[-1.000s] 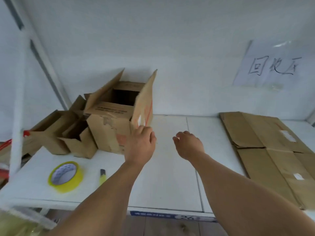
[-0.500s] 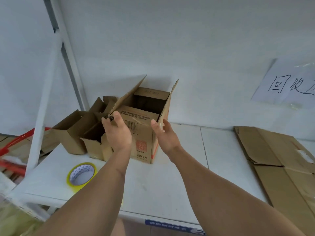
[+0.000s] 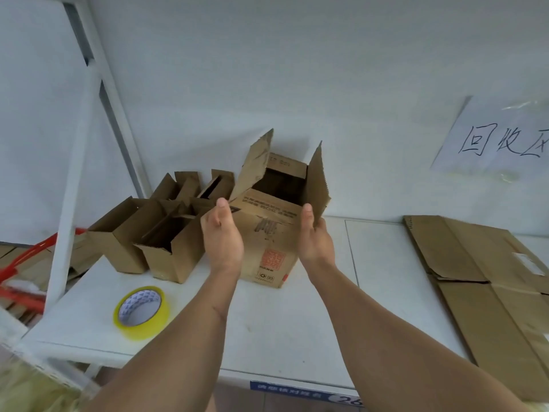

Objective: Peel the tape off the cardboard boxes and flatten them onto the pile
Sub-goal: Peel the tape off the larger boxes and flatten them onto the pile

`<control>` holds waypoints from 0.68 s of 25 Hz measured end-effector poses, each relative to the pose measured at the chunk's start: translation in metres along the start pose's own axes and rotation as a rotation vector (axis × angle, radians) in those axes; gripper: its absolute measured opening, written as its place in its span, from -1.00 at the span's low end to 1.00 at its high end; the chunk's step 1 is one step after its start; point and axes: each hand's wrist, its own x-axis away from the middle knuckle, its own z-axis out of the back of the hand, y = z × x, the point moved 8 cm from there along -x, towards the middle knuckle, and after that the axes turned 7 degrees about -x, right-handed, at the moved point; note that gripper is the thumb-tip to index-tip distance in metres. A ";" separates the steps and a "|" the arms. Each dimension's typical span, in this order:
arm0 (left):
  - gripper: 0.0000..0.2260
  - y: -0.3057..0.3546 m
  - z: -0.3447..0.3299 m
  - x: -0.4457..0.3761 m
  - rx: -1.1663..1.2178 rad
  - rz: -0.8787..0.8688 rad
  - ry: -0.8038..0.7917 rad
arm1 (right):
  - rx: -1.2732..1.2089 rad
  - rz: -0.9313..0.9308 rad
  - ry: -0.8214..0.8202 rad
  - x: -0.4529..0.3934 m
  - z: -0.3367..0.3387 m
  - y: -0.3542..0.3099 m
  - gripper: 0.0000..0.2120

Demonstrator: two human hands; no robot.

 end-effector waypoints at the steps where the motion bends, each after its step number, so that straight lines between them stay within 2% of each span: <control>1: -0.72 0.006 -0.009 0.010 -0.002 -0.051 -0.021 | 0.021 0.003 0.081 0.002 0.014 0.004 -0.36; 3: -0.60 0.021 -0.023 0.032 -0.103 -0.220 -0.040 | -0.011 -0.034 0.234 0.004 0.046 0.023 -0.40; 5: -0.56 0.035 -0.038 0.051 -0.223 -0.417 -0.104 | -0.095 -0.142 0.338 0.006 0.074 0.055 -0.34; 7: -0.65 0.048 -0.065 0.071 -0.321 -0.593 -0.288 | -0.207 -0.262 0.365 0.012 0.095 0.093 -0.20; 9: -0.76 0.054 -0.097 0.083 -0.478 -0.701 -0.512 | -0.387 -0.366 0.327 0.018 0.106 0.129 -0.20; 10: -0.78 0.050 -0.111 0.083 -0.587 -0.708 -0.609 | -0.490 -0.409 0.308 0.023 0.109 0.140 -0.27; 11: -0.71 0.040 -0.123 0.078 -0.719 -0.670 -0.675 | -0.596 -0.444 0.311 0.027 0.113 0.148 -0.33; 12: -0.54 0.027 -0.129 0.070 -0.868 -0.600 -0.705 | -0.692 -0.461 0.322 0.030 0.118 0.153 -0.35; 14: -0.20 0.004 -0.134 0.057 -1.124 -0.424 -0.685 | -0.847 -0.442 0.352 0.032 0.126 0.152 -0.34; 15: -0.11 -0.002 -0.137 0.058 -1.185 -0.371 -0.673 | -0.877 -0.410 0.355 0.034 0.129 0.148 -0.33; 17: -0.11 -0.001 -0.150 0.066 -1.258 -0.355 -0.654 | -0.805 -0.336 0.339 0.037 0.129 0.133 -0.31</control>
